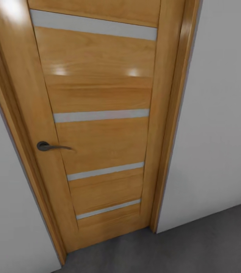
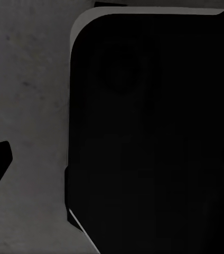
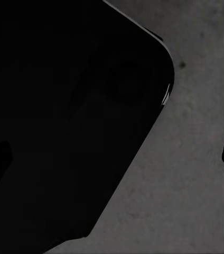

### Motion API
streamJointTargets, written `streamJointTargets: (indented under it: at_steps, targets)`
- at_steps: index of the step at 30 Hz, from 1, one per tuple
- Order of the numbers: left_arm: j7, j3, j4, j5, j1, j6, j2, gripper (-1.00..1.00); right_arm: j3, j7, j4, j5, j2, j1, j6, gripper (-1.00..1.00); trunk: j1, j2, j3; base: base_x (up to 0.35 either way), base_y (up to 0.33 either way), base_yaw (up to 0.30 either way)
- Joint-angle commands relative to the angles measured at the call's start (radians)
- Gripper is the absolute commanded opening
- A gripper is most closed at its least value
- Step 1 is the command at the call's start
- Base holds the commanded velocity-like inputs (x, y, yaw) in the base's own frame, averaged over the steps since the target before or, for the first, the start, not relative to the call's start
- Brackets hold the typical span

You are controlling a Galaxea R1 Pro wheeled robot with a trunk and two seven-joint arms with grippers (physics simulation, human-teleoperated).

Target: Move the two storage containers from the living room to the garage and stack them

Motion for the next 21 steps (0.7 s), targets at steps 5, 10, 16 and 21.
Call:
streamJointTargets:
  at_steps: [5,10,16,21]
  targets:
    - [0.0,0.0,0.0,0.007,0.0,-0.001,0.0,1.0,0.002,0.0,0.001,-0.001,0.0,0.0,-0.005,1.0,0.001,0.0,-0.001,0.287,-0.139,0.232]
    - [0.0,0.0,0.0,0.007,0.0,-0.001,0.0,1.0,0.002,0.0,0.001,0.0,0.0,0.0,-0.005,1.0,0.001,0.0,-0.001,0.26,-0.153,0.044]
    - [0.0,0.0,0.0,0.007,0.0,-0.001,0.0,1.0,0.002,0.0,0.001,0.0,0.0,0.0,-0.006,1.0,0.001,0.0,-0.001,0.164,-0.106,0.117]
    - [0.0,0.0,0.0,0.007,0.0,-0.001,0.0,1.0,0.002,0.0,0.001,0.0,0.0,0.0,-0.007,1.0,0.001,0.0,-0.001,0.02,-0.013,0.253]
